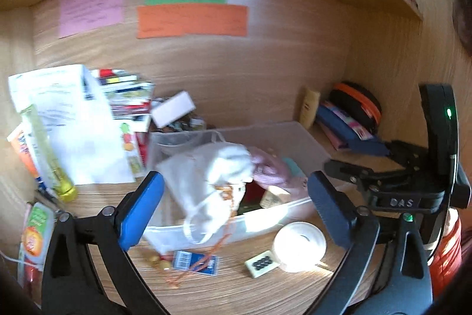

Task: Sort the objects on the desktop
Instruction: 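Move both open tools back toward the remaining desk items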

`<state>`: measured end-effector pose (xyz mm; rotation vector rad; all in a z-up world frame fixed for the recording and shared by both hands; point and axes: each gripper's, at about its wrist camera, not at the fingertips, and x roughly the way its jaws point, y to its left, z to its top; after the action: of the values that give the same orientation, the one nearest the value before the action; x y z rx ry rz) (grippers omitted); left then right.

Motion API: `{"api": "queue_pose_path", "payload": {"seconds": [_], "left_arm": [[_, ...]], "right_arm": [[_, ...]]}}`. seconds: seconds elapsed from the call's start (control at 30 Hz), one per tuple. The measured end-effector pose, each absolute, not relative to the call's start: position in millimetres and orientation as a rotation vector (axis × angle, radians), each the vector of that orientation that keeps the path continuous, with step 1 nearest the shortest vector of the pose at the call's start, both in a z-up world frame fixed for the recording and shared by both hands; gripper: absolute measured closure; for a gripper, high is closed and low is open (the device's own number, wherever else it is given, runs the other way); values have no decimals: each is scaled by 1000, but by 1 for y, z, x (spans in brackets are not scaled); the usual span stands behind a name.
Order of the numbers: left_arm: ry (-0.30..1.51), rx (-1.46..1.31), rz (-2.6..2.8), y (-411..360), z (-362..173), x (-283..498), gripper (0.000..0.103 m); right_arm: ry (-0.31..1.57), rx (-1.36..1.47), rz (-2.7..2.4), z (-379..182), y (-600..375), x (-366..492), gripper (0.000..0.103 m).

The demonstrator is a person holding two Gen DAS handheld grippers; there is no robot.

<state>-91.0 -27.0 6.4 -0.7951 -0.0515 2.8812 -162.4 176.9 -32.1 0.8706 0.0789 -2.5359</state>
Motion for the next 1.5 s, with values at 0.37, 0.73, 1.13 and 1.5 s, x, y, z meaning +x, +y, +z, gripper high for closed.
{"api": "queue_pose_path", "payload": {"seconds": [0.37, 0.73, 1.13, 1.5], "left_arm": [[-179, -963, 2981, -99, -13, -79, 2], [-114, -1195, 2922, -123, -53, -76, 2], [-68, -1387, 2740, -120, -93, -102, 2], [-41, -1358, 2700, -117, -99, -111, 36]], "right_arm": [[127, 901, -2507, -40, 166, -132, 18], [165, 1040, -2443, -75, 149, -115, 18], [214, 1173, -2349, -104, 128, -113, 18], [238, 1211, -2316, -115, 114, -126, 18]]}}
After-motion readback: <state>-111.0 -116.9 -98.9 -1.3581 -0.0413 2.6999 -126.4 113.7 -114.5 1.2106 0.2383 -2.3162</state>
